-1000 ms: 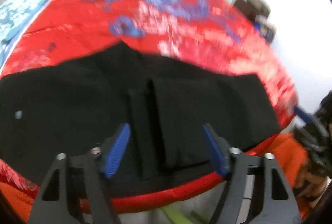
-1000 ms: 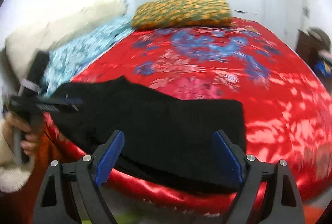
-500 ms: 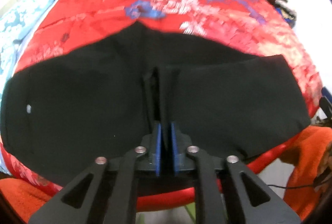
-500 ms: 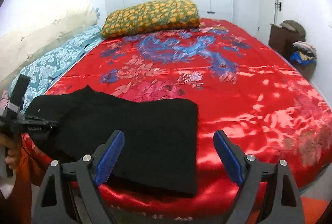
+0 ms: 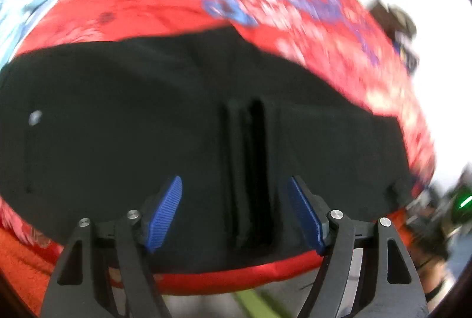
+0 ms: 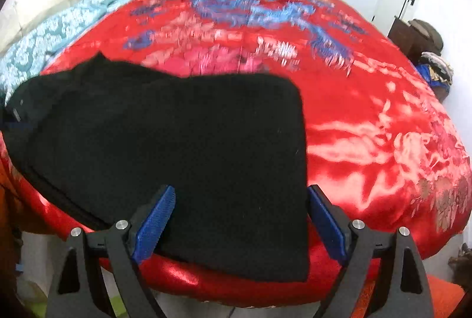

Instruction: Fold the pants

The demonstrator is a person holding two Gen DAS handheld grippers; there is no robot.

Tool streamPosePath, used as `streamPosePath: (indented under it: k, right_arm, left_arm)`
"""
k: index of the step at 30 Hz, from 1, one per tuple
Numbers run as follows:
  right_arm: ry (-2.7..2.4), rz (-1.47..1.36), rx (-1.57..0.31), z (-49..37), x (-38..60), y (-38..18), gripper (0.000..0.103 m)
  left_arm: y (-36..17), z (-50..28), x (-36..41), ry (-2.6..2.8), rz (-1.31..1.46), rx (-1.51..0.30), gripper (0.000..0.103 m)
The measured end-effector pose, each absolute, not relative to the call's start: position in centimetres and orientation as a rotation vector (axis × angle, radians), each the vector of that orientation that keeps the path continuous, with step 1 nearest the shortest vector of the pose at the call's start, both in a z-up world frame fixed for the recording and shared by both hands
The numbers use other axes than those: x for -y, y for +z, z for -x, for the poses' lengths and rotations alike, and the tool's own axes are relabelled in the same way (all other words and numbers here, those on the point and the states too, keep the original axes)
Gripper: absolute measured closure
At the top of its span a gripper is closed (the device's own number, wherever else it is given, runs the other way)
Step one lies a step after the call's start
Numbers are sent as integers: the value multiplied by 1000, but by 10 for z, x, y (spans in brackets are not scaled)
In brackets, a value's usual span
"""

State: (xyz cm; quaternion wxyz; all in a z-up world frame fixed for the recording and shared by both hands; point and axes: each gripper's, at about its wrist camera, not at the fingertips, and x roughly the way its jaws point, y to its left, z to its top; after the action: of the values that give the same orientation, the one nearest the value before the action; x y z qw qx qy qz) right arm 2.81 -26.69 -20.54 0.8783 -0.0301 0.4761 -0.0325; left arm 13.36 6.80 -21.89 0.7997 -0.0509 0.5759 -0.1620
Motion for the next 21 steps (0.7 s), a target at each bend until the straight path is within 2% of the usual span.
streamPosePath:
  k: [3, 4, 5, 7, 10, 12, 15, 17, 19, 21]
  right_arm:
    - [-67, 20, -939, -24, 274, -192, 14]
    - [-73, -11, -942, -22, 280, -191, 14]
    - [-72, -38, -954, -22, 285, -193, 14]
    - [-87, -112, -1000, -23, 299, -201, 14]
    - [-122, -149, -986, -20, 311, -200, 14]
    - [-119, -134, -937, -18, 310, -189, 14]
    - [-59, -95, -872, -17, 292, -175, 14]
    - [-6, -54, -851, -18, 275, -170, 14]
    - [24, -14, -858, -22, 257, -171, 14]
    - [57, -10, -876, -25, 245, -173, 14]
  left_arm:
    - [-230, -133, -49, -304, 6, -1244, 35]
    - [-230, -134, -49, -303, 28, -1241, 50]
    - [-231, -136, -49, -317, 59, -1244, 76]
    - [-229, -137, -48, -317, 67, -1237, 87]
    - [-221, -130, -43, -366, 37, -1200, 91]
    - [-223, -130, -42, -369, 24, -1203, 86]
    - [-229, -135, -45, -334, 23, -1207, 61]
    - [-226, -133, -46, -314, -1, -1185, 35]
    - [-223, -131, -47, -294, -26, -1160, 20]
    - [-219, -129, -50, -267, -45, -1135, 16]
